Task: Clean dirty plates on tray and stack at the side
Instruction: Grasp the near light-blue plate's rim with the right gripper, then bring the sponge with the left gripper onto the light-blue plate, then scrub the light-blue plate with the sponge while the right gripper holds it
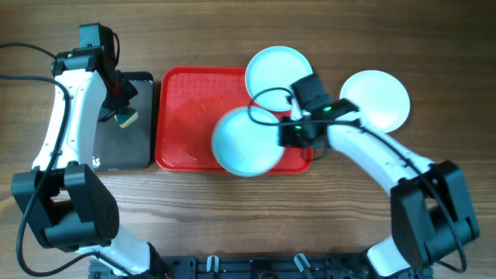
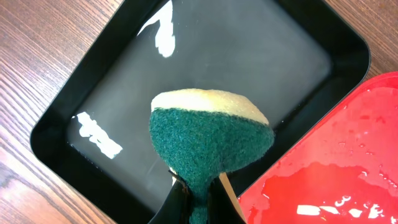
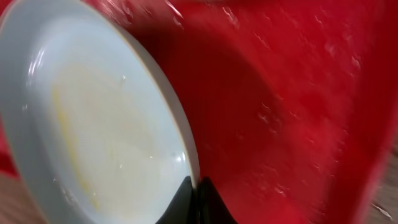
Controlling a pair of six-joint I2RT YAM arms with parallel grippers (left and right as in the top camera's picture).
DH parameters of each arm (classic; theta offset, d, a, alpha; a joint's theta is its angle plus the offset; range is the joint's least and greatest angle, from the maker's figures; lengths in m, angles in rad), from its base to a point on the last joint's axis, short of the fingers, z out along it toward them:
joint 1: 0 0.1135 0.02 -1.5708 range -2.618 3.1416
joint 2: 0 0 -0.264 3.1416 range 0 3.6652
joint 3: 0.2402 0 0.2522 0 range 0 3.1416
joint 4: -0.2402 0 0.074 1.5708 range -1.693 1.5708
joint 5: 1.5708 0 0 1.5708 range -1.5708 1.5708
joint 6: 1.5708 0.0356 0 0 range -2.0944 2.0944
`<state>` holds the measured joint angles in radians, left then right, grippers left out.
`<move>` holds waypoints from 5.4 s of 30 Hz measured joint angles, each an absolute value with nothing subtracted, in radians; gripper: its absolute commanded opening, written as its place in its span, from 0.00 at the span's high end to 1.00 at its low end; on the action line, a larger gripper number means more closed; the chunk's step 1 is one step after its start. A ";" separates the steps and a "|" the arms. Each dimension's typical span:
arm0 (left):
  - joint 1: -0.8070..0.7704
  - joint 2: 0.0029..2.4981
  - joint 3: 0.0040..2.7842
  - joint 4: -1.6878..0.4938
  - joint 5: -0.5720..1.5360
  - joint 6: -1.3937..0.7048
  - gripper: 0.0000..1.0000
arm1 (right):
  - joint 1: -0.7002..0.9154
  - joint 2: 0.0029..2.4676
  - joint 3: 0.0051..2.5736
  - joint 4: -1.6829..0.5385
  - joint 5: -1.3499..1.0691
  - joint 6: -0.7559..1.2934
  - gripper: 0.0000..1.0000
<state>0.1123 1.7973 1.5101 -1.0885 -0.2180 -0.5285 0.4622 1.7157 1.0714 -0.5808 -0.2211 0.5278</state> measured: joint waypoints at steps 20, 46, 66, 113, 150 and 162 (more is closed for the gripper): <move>0.112 1.797 1.510 -1.085 -0.191 -0.529 0.96 | 0.646 1.916 1.123 -0.291 -0.060 0.726 0.67; 0.044 1.799 1.510 -1.081 -0.106 -0.529 0.96 | 0.601 2.091 1.378 -0.505 -0.250 0.465 0.96; -0.199 1.998 1.364 -0.966 -0.001 -0.255 0.96 | 0.532 2.122 1.378 -0.469 -0.427 0.484 0.96; -0.296 1.954 1.208 -0.512 -0.356 -0.451 0.96 | 0.508 2.140 1.390 -0.464 -0.490 0.539 0.96; -0.300 1.949 1.244 -0.714 -0.199 -0.703 0.96 | 0.534 2.143 1.390 -0.468 -0.514 0.492 0.96; -0.245 1.987 1.208 -0.749 0.605 -0.017 0.96 | 0.520 2.143 1.390 -0.498 -0.525 0.474 0.96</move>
<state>-0.2455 1.9865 1.2083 -0.7490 0.6052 -0.0174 0.5198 2.1433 1.3903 -0.4980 -0.5251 0.4740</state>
